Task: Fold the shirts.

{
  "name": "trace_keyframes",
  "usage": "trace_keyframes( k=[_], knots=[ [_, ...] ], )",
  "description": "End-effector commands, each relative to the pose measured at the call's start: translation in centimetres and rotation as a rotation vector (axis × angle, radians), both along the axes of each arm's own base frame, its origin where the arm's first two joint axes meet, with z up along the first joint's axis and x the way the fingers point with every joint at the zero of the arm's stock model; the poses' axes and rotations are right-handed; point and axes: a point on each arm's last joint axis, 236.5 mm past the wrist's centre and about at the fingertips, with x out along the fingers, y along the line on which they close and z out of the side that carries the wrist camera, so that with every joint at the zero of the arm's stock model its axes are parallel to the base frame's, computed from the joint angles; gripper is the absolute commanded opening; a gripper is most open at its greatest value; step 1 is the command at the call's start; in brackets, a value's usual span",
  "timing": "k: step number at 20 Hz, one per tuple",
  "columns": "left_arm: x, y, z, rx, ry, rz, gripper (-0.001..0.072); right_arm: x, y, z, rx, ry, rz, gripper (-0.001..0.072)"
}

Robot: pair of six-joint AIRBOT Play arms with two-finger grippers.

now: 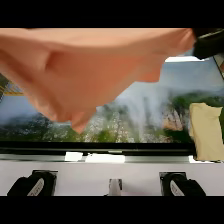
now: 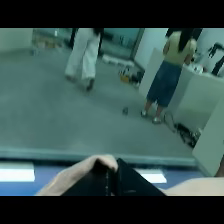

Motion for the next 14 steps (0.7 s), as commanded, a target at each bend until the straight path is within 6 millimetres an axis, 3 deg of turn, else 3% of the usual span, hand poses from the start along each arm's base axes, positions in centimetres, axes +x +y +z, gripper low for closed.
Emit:
trace_keyframes(
  k=[1,4,6,8,11,13,14],
  knots=[
    [-8.4,-0.2,10.2,-0.064,-0.251,-0.023,0.0035,-11.9,-4.7,11.8,-0.078,-0.354,-0.21,0.0023],
    [-13.1,-0.5,14.0,-0.069,-0.378,-0.039,0.0035,-16.9,-4.7,13.8,-0.094,-0.446,-0.235,0.0023],
    [-13.7,-0.2,14.5,-0.062,-0.398,-0.023,0.0035,-18.0,-5.1,14.0,-0.079,-0.454,-0.254,0.0023],
    [-12.4,0.1,14.1,-0.045,-0.375,-0.002,0.0035,-17.1,-5.7,12.5,-0.076,-0.382,-0.272,0.0023],
    [-8.1,1.2,11.6,0.025,-0.272,0.069,0.0035,-13.4,-6.3,6.4,-0.129,-0.122,-0.276,0.0024],
    [-3.3,1.6,7.5,0.09,-0.11,0.096,0.0035,-10.3,-7.4,-0.5,-0.192,0.162,-0.281,0.0024],
    [-0.5,1.6,4.5,0.121,0.004,0.092,0.0036,-8.8,-7.6,-5.0,-0.213,0.337,-0.264,0.0024]
  ],
)
